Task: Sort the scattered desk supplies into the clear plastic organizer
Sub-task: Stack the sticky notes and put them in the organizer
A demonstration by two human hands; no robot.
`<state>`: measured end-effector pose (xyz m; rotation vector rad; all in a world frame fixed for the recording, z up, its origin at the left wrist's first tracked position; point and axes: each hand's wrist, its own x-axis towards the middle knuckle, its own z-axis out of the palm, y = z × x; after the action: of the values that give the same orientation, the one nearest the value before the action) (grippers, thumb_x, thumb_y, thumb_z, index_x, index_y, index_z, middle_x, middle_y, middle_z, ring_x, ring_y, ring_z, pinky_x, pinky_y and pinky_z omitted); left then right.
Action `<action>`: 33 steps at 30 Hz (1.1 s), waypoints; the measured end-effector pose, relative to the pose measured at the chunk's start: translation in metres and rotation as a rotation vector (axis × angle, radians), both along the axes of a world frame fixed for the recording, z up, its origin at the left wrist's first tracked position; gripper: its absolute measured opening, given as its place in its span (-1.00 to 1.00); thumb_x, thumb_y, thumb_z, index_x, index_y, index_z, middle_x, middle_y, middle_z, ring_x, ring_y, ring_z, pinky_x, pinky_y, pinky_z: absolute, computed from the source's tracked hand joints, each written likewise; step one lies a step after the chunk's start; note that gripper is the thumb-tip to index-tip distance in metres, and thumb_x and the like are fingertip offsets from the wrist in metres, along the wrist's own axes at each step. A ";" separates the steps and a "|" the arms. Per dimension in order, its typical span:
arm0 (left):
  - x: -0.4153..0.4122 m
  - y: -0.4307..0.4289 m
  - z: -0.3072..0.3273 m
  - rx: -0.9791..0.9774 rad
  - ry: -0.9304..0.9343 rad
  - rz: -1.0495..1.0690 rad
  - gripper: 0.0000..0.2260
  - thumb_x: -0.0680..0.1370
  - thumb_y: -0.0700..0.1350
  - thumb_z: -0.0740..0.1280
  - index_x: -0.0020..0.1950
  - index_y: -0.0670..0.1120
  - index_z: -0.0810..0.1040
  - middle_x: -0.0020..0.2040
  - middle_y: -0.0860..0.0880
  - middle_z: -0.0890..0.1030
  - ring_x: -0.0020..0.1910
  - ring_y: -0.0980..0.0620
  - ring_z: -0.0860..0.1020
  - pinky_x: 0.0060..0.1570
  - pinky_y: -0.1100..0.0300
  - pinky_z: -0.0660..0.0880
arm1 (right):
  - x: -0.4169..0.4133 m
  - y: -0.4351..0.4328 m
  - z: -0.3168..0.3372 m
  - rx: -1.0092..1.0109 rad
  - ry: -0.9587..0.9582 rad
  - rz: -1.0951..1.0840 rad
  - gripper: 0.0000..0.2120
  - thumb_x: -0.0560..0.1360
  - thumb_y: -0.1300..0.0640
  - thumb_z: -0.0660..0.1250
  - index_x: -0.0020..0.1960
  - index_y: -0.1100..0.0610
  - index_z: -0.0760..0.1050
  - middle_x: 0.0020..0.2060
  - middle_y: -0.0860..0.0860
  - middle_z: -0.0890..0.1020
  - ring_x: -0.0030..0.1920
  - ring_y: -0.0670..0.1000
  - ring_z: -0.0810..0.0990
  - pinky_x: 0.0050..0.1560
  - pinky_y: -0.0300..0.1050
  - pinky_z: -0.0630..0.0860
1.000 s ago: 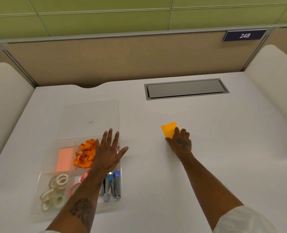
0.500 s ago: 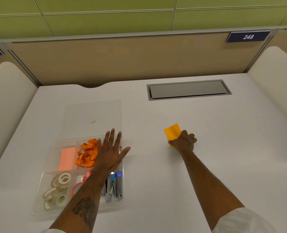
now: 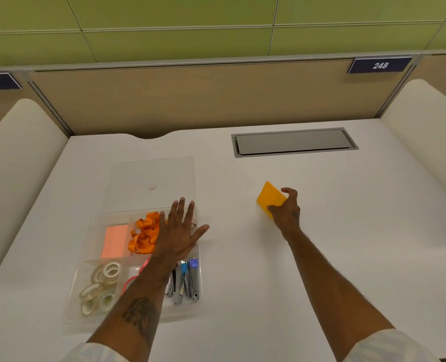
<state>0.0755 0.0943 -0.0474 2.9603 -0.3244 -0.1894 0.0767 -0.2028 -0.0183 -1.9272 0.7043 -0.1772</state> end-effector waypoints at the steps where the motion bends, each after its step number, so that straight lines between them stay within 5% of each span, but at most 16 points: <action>1: -0.002 0.003 0.002 0.011 -0.011 0.000 -0.15 0.40 0.51 -0.36 0.57 0.05 -0.26 0.59 -0.03 -0.25 0.56 -0.02 -0.27 0.46 -0.13 -0.27 | 0.001 0.006 0.004 0.030 -0.014 0.010 -0.48 0.42 0.28 0.33 0.30 0.04 0.24 0.01 0.10 0.49 -0.07 0.12 0.51 -0.17 -0.03 0.52; 5: -0.013 0.030 0.015 0.006 -0.052 0.023 -0.18 0.46 0.47 -0.27 0.60 0.01 -0.17 0.61 -0.05 -0.15 0.58 -0.03 -0.17 0.51 -0.17 -0.15 | 0.012 0.044 0.023 0.268 -0.045 0.076 -0.43 0.43 0.31 0.30 0.34 0.00 0.17 0.14 0.14 0.44 0.07 0.16 0.51 -0.16 0.00 0.58; 9: -0.025 0.079 0.025 0.010 -0.094 0.057 -0.14 0.44 0.47 -0.33 0.60 -0.02 -0.16 0.61 -0.06 -0.15 0.58 -0.03 -0.17 0.50 -0.18 -0.17 | 0.022 0.104 0.043 0.331 -0.098 0.237 -0.40 0.43 0.30 0.41 0.36 0.00 0.25 0.05 0.15 0.54 0.00 0.11 0.57 -0.19 -0.06 0.57; 15: -0.046 0.170 0.029 0.069 -0.113 0.166 -0.14 0.43 0.46 -0.33 0.59 -0.04 -0.21 0.60 -0.08 -0.19 0.58 -0.05 -0.19 0.49 -0.16 -0.18 | 0.031 0.218 0.053 0.188 -0.145 0.426 -0.74 0.52 0.19 0.36 0.20 0.21 0.51 0.05 0.19 0.62 -0.06 0.11 0.61 -0.18 -0.10 0.59; 25: -0.061 0.253 0.002 0.033 -0.029 0.176 -0.11 0.44 0.48 -0.28 0.59 -0.08 -0.18 0.61 -0.08 -0.13 0.58 -0.05 -0.16 0.50 -0.16 -0.14 | 0.021 0.340 0.049 -0.148 -0.136 0.713 -0.72 0.56 0.16 0.30 0.26 0.03 0.50 0.00 0.00 0.58 -0.12 0.02 0.57 -0.13 -0.12 0.51; 33: -0.057 0.259 -0.013 -0.024 0.003 0.153 -0.12 0.42 0.50 -0.28 0.59 -0.01 -0.21 0.61 -0.06 -0.14 0.58 -0.06 -0.16 0.50 -0.15 -0.15 | 0.010 0.362 0.031 -0.390 -0.096 0.873 -0.66 0.63 0.18 0.16 0.39 0.10 0.42 0.28 0.16 0.54 0.29 0.15 0.48 0.30 -0.06 0.38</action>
<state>0.0185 0.3529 -0.0603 2.9443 -0.0982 -0.1692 0.0862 0.1594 0.0128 -2.4021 -0.2970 0.1525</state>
